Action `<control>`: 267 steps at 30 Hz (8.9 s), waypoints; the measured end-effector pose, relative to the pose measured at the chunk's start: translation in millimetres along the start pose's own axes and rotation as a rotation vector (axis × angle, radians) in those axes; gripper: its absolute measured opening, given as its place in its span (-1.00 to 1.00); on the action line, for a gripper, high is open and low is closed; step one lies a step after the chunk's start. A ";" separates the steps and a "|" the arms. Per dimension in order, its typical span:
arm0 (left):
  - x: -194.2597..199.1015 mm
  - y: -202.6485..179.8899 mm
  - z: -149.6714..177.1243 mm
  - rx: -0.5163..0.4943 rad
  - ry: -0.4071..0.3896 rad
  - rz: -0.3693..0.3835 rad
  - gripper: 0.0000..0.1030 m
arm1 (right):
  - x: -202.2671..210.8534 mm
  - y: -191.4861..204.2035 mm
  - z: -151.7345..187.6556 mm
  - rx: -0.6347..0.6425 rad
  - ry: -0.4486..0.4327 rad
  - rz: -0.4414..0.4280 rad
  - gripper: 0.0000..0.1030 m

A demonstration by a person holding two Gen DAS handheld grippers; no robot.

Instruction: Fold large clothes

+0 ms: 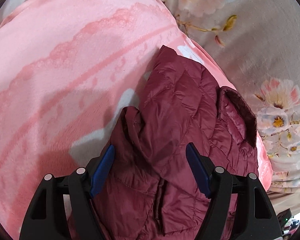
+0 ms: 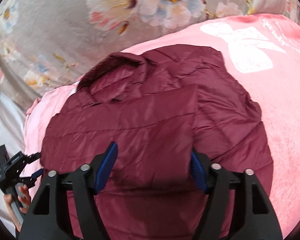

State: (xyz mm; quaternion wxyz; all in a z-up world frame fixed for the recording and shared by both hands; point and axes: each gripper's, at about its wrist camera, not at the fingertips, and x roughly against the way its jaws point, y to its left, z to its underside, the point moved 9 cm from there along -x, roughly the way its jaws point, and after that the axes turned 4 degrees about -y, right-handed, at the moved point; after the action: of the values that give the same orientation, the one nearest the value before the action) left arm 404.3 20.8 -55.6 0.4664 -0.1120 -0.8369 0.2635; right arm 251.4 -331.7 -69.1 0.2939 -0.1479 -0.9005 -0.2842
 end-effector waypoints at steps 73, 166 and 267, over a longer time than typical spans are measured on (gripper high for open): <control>-58.5 -109.3 93.2 -0.672 -0.180 -0.315 -0.20 | -55.2 60.6 47.3 0.389 0.062 0.018 -0.88; -177.2 -200.5 -44.5 -0.577 -0.055 -0.166 -0.45 | -169.8 59.7 -116.9 0.331 0.019 0.073 -0.78; 114.3 118.1 146.2 -0.301 -0.002 -0.098 0.67 | 191.9 -130.6 150.1 -0.052 0.011 0.071 0.51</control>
State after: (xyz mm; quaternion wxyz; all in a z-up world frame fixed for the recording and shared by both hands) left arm 213.0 119.9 -99.8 0.4559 -0.1393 -0.8719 0.1119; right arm -22.3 -326.6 -106.8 0.3051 -0.1858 -0.8853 -0.2976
